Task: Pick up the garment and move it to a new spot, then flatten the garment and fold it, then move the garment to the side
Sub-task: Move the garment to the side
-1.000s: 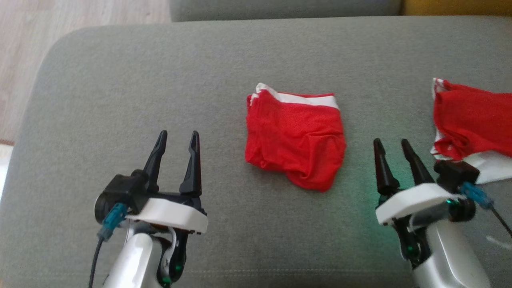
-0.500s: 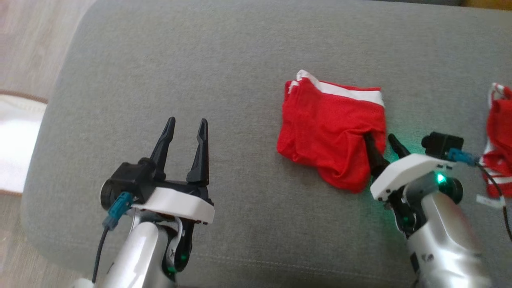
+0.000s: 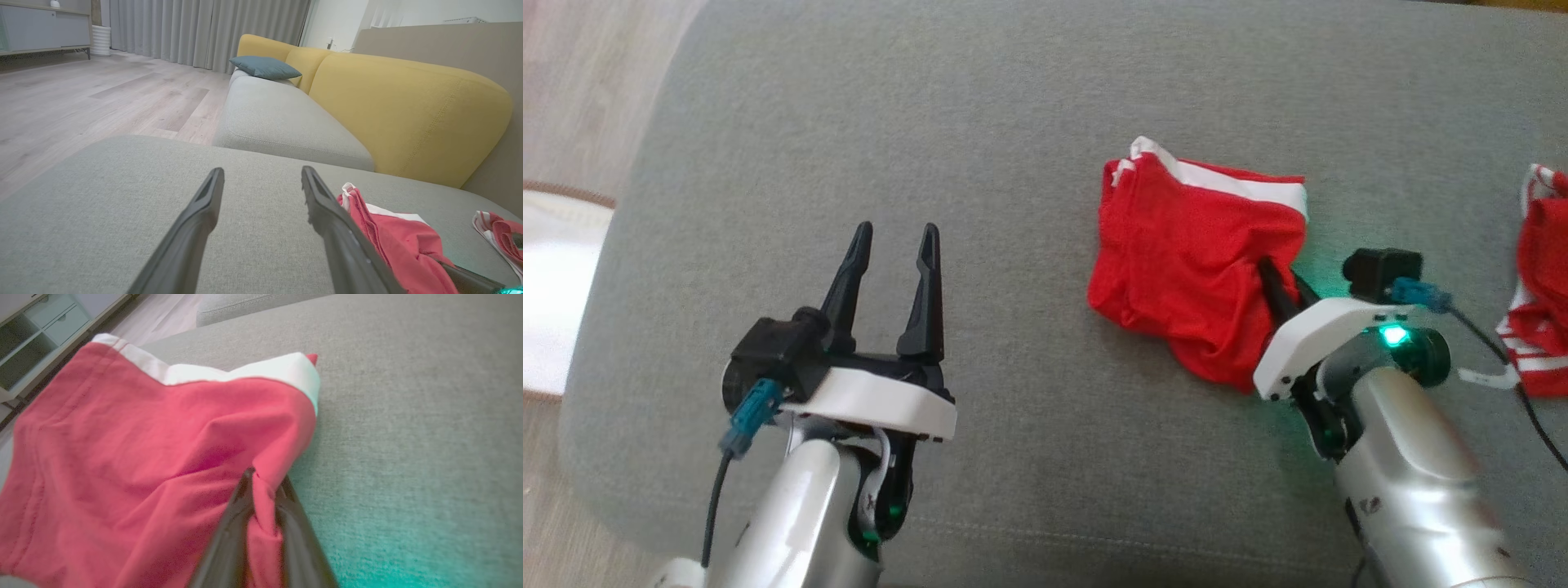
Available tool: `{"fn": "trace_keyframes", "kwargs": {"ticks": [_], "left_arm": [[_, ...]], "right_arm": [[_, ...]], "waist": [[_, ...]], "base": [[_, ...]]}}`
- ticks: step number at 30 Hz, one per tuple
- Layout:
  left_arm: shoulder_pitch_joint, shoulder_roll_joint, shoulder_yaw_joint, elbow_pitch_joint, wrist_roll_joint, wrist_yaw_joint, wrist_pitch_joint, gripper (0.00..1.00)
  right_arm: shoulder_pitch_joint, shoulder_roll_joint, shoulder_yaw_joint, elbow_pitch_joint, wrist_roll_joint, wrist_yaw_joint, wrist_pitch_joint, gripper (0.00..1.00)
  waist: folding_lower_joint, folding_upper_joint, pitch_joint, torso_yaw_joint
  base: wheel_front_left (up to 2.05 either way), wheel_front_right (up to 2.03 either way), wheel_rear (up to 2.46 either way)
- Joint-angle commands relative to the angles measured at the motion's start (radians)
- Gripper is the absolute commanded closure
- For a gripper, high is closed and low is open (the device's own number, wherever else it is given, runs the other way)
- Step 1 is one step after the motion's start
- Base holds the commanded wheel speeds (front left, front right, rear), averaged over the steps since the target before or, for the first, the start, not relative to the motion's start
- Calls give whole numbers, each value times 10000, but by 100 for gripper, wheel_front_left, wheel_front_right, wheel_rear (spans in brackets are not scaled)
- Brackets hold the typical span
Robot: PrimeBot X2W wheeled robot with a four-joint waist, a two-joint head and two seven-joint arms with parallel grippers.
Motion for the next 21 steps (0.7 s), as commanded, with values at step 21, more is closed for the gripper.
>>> {"fn": "trace_keyframes", "kwargs": {"ticks": [21], "left_arm": [[-533, 64, 451, -435, 400, -189, -53, 0]], "right_arm": [[-562, -4159, 3373, -3113, -1473, 75, 251, 100]], "waist": [[0, 0, -184, -2846]], "base": [[0, 0, 0]]}}
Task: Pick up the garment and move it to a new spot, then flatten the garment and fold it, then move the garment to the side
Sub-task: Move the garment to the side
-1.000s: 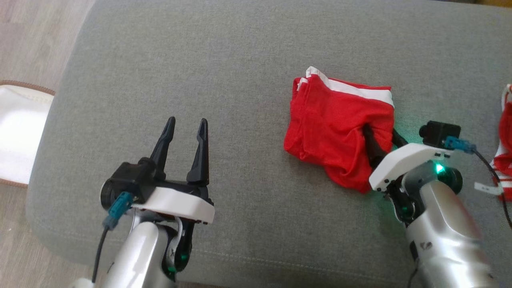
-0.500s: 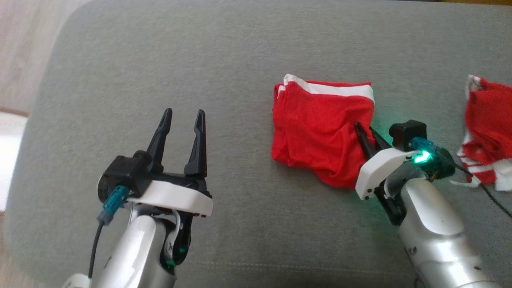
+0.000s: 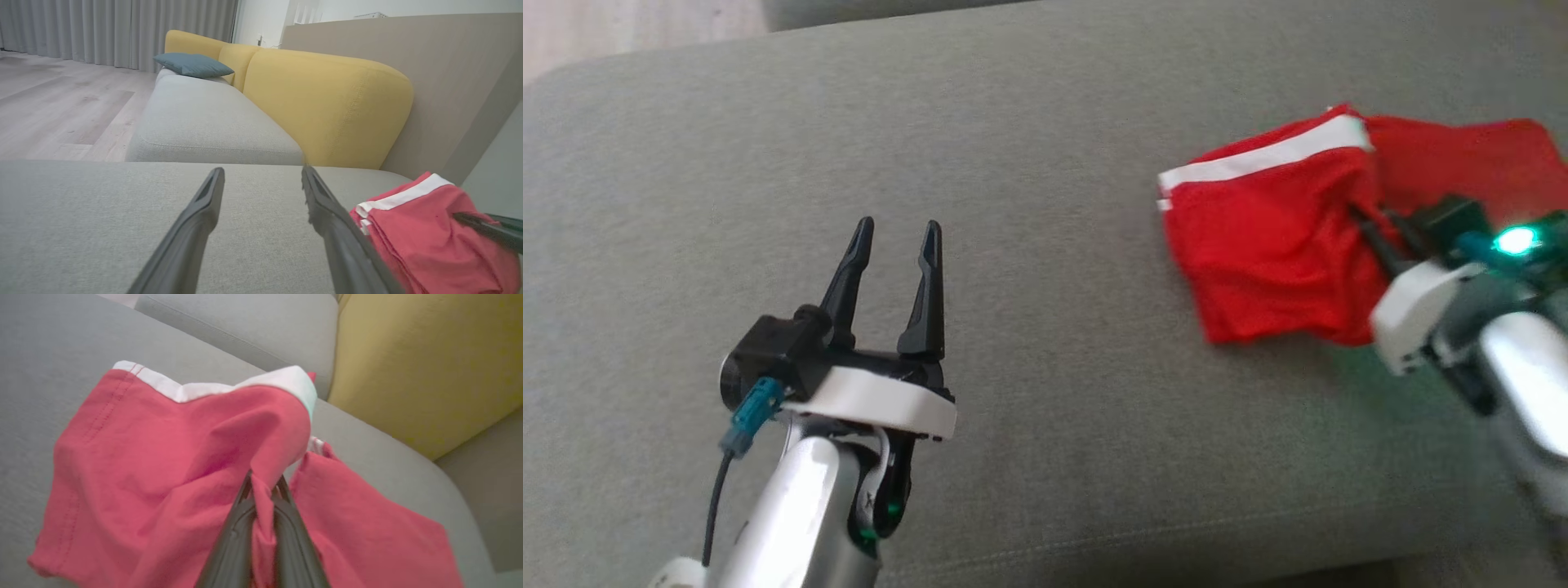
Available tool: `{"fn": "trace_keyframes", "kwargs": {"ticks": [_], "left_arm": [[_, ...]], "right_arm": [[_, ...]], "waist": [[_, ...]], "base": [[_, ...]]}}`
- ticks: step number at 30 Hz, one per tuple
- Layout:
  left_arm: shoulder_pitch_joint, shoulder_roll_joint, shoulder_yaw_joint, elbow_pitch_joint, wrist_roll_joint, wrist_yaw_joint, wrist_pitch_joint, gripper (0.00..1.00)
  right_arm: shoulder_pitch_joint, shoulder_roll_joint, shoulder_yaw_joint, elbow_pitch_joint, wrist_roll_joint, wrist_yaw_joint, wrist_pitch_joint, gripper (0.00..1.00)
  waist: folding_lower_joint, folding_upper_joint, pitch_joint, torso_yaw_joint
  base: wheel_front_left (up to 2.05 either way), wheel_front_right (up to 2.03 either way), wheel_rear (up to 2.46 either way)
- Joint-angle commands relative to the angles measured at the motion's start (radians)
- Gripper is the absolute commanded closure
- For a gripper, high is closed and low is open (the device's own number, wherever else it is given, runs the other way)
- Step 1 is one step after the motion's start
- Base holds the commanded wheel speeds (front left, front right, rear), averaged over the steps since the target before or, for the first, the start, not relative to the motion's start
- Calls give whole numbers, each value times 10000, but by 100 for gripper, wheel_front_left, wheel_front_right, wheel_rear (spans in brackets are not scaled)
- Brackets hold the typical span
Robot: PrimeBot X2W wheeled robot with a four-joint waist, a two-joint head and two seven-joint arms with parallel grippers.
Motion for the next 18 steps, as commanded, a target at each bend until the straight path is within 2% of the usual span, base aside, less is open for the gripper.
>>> {"fn": "trace_keyframes", "kwargs": {"ticks": [1, 5, 10, 14, 18], "left_arm": [[-505, 66, 392, -381, 126, -35, -51, 0], [-714, 66, 404, -373, 232, -119, -51, 0], [-1039, 66, 464, -349, 331, -232, -51, 0], [-1244, 66, 488, -325, 351, -302, -51, 0], [-1381, 66, 472, -292, 339, -351, -51, 0]], "right_arm": [[-322, -374, 148, -413, 131, 65, 44, 100], [-448, -1913, 333, -912, 555, 65, 407, 100], [-504, -3129, -6, -1017, 851, 65, 747, 100], [-541, -3453, -566, -805, 837, 65, 1015, 100], [-530, -3311, -1291, -480, 703, 65, 1178, 100]], "waist": [[0, 0, 217, -221], [0, 0, 611, -416], [0, 0, 1108, -507], [0, 0, 1393, -503], [0, 0, 1623, -428]], "base": [[0, 0, 0], [0, 0, 0], [0, 0, 0], [0, 0, 0], [0, 0, 0]]}}
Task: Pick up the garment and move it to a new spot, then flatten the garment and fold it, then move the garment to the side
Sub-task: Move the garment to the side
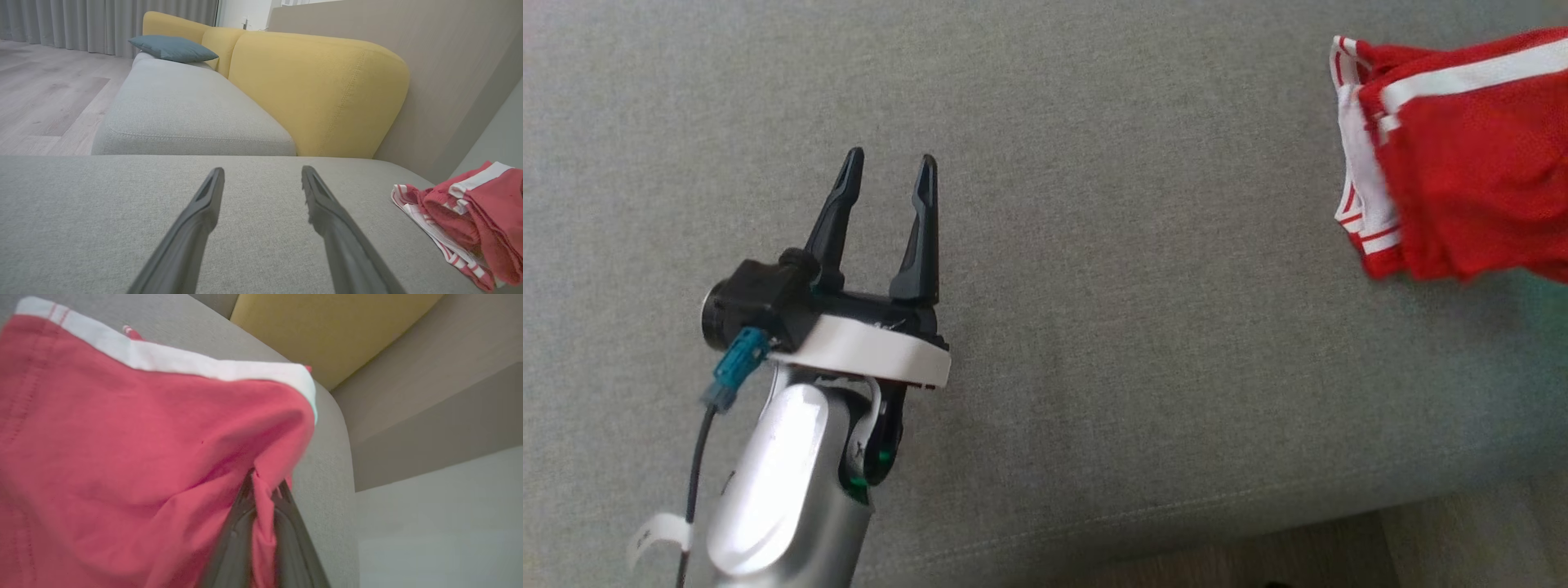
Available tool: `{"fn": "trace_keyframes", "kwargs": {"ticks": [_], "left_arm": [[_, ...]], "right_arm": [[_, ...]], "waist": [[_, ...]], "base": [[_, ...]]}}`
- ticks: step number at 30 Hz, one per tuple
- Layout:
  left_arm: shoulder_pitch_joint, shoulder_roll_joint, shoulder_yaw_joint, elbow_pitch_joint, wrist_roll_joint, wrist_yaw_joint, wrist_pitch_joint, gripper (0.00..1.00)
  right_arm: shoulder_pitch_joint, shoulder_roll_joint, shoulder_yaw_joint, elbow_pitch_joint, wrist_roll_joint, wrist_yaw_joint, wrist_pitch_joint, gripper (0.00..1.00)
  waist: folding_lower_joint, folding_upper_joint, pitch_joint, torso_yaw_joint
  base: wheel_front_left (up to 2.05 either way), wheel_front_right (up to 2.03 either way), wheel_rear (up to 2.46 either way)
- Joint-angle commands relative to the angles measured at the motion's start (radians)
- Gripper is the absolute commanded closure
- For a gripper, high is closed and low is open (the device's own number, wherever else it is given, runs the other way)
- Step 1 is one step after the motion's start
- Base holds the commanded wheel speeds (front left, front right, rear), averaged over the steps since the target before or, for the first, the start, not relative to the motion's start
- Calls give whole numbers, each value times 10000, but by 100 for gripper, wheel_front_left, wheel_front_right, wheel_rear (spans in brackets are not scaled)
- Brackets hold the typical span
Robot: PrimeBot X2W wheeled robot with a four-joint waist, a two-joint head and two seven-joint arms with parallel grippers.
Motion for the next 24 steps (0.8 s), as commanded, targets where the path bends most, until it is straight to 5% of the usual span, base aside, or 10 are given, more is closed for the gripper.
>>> {"fn": "trace_keyframes", "kwargs": {"ticks": [1, 15, 16, 17, 24], "left_arm": [[-384, 70, 294, -297, 35, -71, -51, 0], [-361, 70, 440, -231, 115, -132, -51, 0], [-352, 70, 456, -229, 121, -138, -51, 0], [-349, 70, 472, -225, 125, -143, -51, 0], [-318, 70, 537, -164, 132, -147, -51, 0]], "right_arm": [[-129, -266, -468, -19, -131, 65, 31, 100], [155, 869, -2370, 553, -895, 65, 217, 100], [169, 930, -2455, 552, -946, 65, 222, 74], [181, 1002, -2561, 552, -973, 65, 220, 0], [124, 1391, -3143, 341, -1437, 65, 137, 0]], "waist": [[0, 0, 151, 71], [0, 0, 440, 247], [0, 0, 437, 242], [0, 0, 432, 237], [0, 0, 285, 196]], "base": [[0, 0, 0], [0, 0, 0], [0, 0, 0], [0, 0, 0], [0, 0, 0]]}}
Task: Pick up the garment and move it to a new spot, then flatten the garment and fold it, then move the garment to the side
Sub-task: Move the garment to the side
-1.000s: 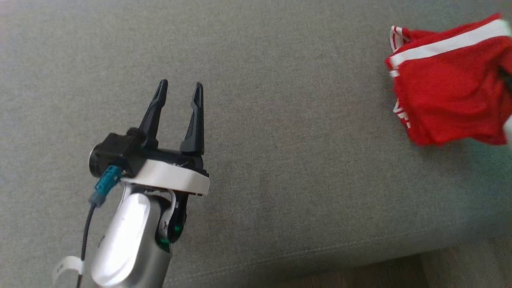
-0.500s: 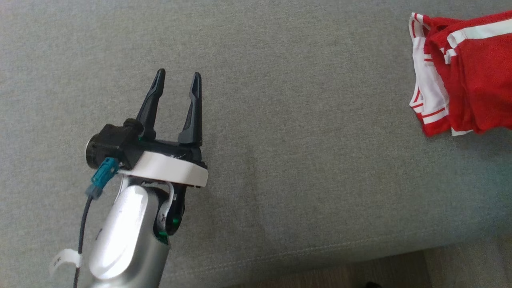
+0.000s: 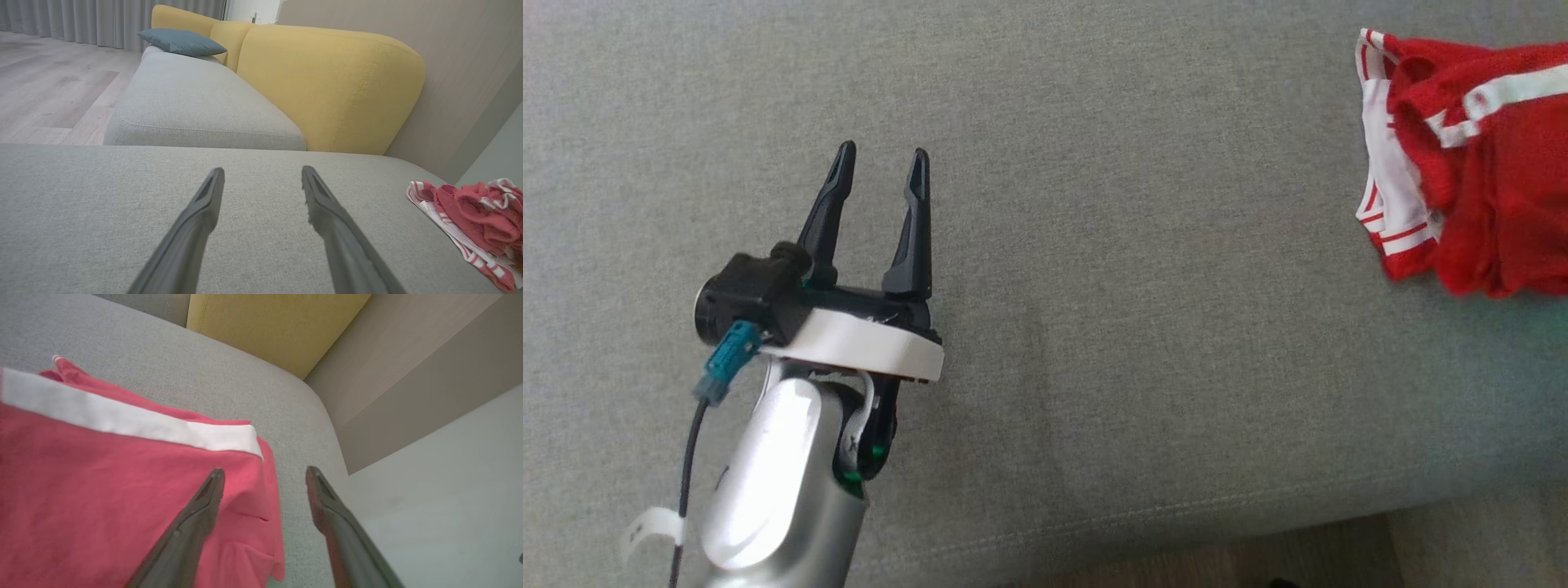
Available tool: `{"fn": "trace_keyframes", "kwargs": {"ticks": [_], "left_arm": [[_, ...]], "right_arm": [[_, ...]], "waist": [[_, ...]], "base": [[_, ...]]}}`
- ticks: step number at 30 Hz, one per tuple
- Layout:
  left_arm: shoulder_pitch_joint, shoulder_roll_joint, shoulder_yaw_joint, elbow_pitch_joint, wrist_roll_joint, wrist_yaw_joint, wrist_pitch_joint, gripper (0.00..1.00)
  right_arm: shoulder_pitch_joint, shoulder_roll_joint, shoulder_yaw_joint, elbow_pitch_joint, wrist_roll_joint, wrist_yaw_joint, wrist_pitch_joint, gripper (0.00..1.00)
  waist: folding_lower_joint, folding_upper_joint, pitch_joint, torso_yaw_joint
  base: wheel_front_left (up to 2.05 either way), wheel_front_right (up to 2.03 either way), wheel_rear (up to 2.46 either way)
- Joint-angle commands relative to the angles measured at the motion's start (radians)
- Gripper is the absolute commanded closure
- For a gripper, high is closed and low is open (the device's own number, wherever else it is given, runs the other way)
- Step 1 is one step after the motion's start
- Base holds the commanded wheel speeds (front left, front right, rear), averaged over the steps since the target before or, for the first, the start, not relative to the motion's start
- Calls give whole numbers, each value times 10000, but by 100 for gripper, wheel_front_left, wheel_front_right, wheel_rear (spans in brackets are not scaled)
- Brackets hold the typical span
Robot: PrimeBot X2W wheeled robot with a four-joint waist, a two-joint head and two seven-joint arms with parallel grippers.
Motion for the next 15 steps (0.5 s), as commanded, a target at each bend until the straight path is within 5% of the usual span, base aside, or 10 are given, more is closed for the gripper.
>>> {"fn": "trace_keyframes", "kwargs": {"ticks": [1, 8, 15], "left_arm": [[-173, 72, 355, -289, 112, 16, -51, 0], [-55, 72, 381, -278, 10, 63, -51, 0], [272, 72, 487, -403, -66, 191, -51, 0]], "right_arm": [[72, -248, -87, -335, -83, 65, -92, 0], [-72, 385, -251, -1002, -108, 65, -357, 0], [98, 1755, 42, -2403, 317, 65, -957, 0]], "waist": [[0, 0, -67, -3], [0, 0, -564, 58], [0, 0, -1368, 283]], "base": [[0, 0, 0], [0, 0, 0], [0, 0, 0]]}}
